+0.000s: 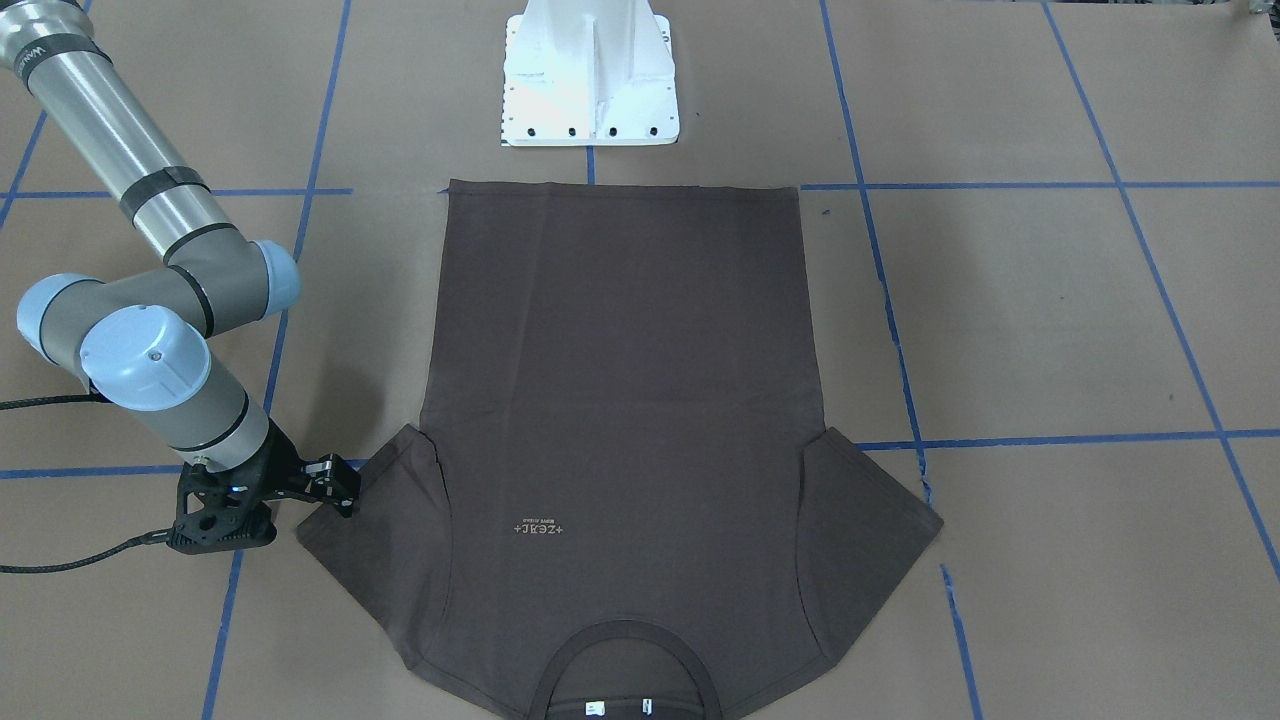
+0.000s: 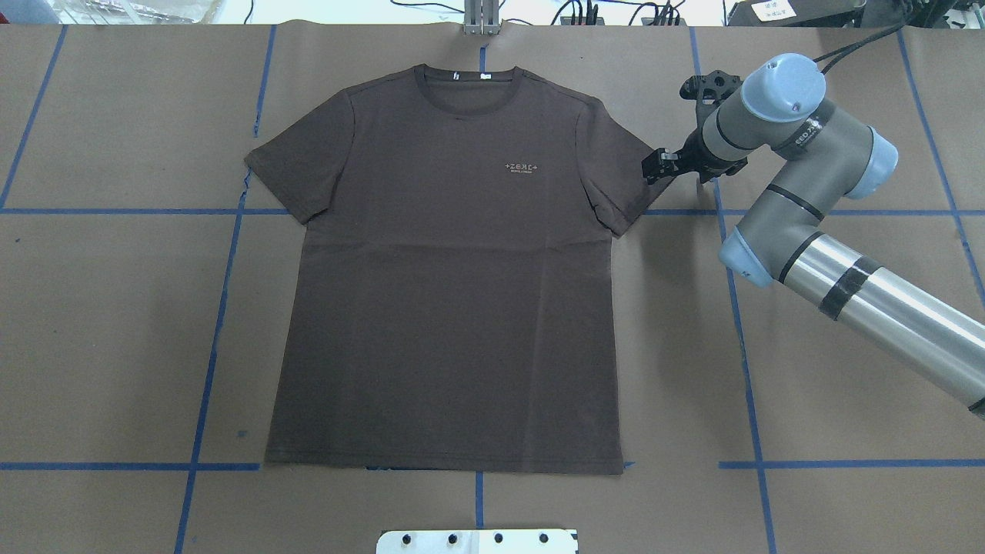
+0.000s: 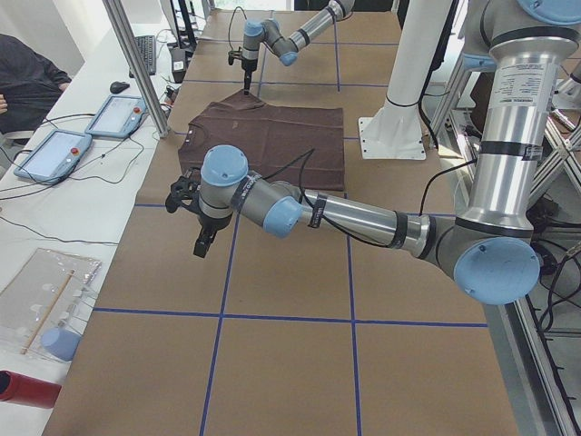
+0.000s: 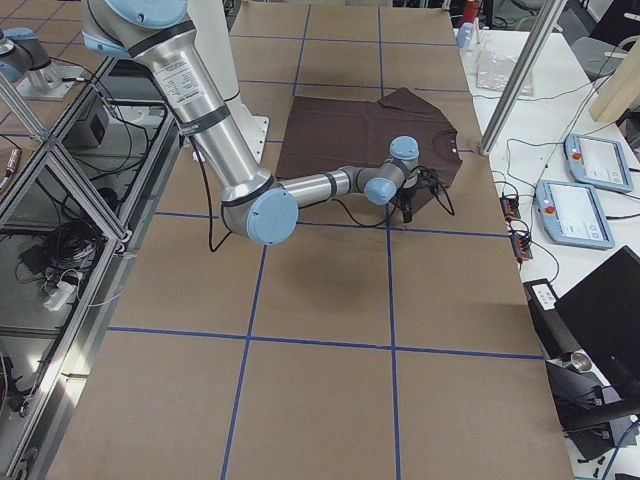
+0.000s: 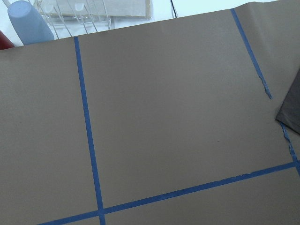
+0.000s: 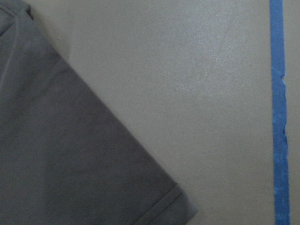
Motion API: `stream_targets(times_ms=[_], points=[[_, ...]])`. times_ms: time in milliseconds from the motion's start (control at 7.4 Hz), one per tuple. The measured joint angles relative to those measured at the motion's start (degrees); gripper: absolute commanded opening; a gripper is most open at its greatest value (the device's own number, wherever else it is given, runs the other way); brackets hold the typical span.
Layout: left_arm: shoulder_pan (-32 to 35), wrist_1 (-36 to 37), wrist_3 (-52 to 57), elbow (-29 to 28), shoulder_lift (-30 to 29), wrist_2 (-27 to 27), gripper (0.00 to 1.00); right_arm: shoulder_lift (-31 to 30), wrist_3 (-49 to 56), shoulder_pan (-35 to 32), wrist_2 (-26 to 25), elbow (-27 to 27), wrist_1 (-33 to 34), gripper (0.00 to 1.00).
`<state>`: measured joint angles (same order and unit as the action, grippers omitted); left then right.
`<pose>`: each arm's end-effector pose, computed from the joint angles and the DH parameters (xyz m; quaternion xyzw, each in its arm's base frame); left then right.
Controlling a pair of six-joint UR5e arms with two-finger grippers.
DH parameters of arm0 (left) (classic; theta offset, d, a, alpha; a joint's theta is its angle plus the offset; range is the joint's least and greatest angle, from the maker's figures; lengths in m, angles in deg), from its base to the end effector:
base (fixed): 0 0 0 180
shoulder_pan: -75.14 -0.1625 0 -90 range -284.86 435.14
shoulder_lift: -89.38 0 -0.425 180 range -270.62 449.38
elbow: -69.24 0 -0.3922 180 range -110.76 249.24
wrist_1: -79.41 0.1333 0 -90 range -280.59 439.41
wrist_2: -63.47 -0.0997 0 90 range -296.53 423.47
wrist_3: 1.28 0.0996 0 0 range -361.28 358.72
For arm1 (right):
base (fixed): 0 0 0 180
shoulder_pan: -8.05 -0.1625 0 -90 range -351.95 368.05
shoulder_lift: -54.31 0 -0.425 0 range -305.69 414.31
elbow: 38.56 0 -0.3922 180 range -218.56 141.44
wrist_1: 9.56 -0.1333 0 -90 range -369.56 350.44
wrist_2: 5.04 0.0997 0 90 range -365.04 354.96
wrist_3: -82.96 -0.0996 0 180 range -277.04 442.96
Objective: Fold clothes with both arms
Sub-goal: 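Move the right gripper to the sleeve nearest it and grasp it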
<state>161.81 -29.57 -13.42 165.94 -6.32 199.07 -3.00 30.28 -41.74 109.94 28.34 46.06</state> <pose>-0.0303 -0.5494 0.5088 0.1968 0.4032 0.0363 0.8929 -0.4150 -0.6322 0.4506 0.1065 -0.4031 0.0178 0.9088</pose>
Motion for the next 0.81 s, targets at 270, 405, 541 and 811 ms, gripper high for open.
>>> stream_targets(times_ms=[270,405,541,811], points=[[0.06,-0.06,0.09,-0.04,0.18,0.01,1.00,0.18,-0.04,-0.02,-0.18,-0.39,0.02,0.14],[0.07,-0.08,0.17,-0.16,0.22,0.01,1.00,0.29,0.01,-0.07,-0.19,-0.42,0.04,0.00],[0.07,-0.09,0.26,-0.30,0.24,0.01,1.00,0.50,0.20,-0.03,-0.19,-0.45,0.06,0.00],[0.08,-0.15,0.33,-0.44,0.25,0.01,1.00,1.11,0.57,-0.05,-0.21,-0.45,0.17,0.00]])
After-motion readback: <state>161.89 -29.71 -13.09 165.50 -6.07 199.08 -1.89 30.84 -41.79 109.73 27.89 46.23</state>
